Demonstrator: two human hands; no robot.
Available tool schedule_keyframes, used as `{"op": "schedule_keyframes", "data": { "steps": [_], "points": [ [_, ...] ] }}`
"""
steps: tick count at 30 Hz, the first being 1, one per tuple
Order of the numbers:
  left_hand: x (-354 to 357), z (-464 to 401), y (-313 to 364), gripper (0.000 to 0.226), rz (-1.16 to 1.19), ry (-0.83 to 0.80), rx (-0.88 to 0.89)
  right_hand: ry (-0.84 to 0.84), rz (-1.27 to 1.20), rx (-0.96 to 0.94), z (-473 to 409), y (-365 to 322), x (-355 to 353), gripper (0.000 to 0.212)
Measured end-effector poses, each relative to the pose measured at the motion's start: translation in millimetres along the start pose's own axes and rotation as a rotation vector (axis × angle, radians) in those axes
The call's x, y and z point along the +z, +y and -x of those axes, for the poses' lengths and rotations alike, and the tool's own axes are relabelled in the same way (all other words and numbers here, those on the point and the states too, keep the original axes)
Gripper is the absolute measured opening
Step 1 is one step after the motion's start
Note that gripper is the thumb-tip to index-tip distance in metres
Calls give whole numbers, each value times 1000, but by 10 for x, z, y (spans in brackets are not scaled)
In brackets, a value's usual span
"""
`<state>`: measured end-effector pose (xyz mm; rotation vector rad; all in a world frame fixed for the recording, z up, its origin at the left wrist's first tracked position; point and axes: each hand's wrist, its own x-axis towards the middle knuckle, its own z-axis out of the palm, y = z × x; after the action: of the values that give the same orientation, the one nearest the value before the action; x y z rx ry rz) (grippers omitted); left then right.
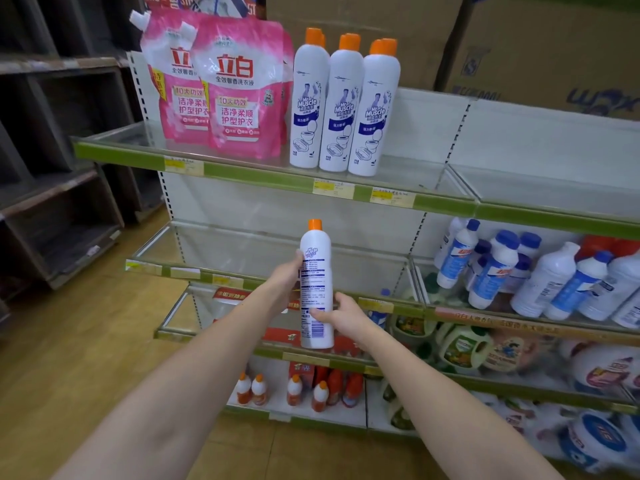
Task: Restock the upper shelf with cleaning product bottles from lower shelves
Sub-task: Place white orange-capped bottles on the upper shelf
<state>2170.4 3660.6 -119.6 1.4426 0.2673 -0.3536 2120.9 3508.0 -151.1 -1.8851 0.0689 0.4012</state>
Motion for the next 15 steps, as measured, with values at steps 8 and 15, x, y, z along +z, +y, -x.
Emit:
{"op": "schedule_keyframes", "data": {
  "steps": [8,15],
  "points": [
    [101,103,33,73,-96,-138,-57,282,750,-183,203,-131,136,49],
    [27,38,46,55,-29,136,23,154,596,-246,228,-233,109,51]
  ]
}}
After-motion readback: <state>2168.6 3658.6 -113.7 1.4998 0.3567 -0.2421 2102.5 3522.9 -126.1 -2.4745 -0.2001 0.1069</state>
